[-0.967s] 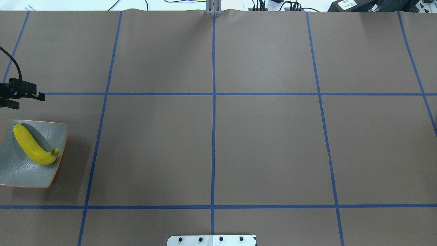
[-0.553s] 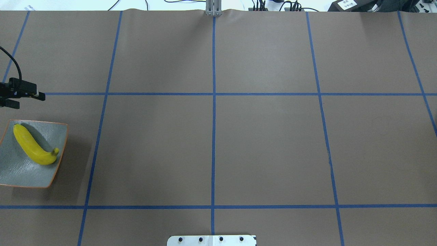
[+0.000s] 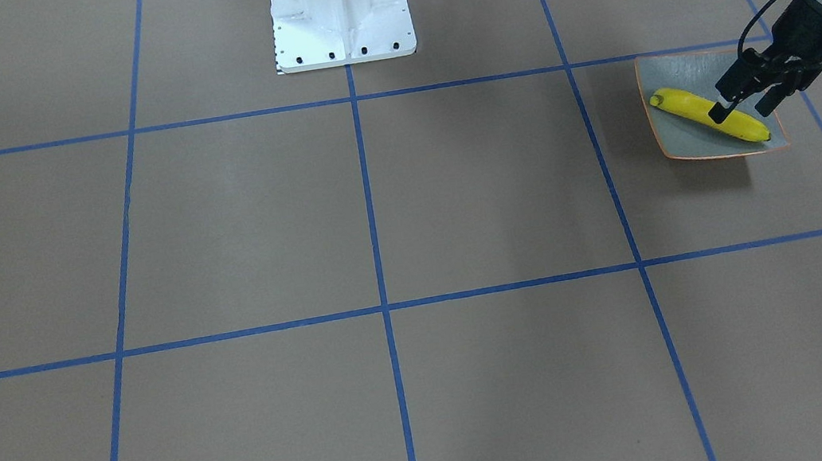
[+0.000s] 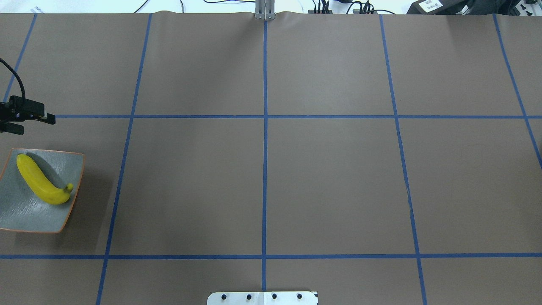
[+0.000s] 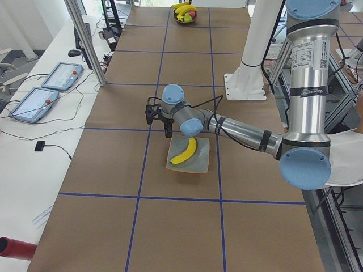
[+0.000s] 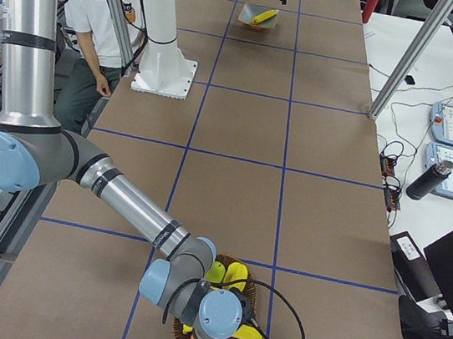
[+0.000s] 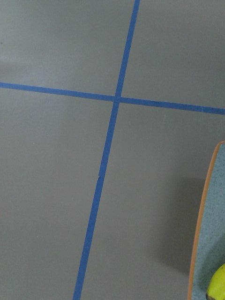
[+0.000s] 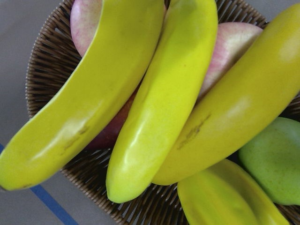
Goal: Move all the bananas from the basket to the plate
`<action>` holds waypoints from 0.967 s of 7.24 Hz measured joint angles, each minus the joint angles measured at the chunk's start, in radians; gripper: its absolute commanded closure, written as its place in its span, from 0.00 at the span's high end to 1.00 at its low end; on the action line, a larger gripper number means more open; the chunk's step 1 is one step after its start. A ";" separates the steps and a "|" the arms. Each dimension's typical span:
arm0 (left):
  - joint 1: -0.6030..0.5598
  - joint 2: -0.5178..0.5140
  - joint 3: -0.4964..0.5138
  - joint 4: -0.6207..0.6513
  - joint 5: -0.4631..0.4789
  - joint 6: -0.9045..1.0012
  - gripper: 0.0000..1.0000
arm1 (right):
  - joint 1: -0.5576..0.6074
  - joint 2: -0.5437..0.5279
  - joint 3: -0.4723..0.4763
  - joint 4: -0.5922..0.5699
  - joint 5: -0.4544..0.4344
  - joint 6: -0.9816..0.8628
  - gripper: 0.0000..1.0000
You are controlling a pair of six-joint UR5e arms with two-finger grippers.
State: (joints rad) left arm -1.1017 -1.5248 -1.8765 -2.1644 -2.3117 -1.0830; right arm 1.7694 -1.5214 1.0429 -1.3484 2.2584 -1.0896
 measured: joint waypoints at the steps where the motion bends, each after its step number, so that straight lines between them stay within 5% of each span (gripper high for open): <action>1: 0.000 0.000 -0.001 0.000 0.000 -0.008 1.00 | 0.000 0.003 -0.006 0.000 0.000 -0.004 0.00; 7: 0.002 -0.001 -0.004 -0.002 -0.001 -0.017 1.00 | 0.017 0.039 0.037 -0.085 0.028 -0.014 0.00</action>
State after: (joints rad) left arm -1.1002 -1.5257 -1.8807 -2.1660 -2.3127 -1.1002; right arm 1.7860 -1.4827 1.0798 -1.4338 2.2862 -1.1038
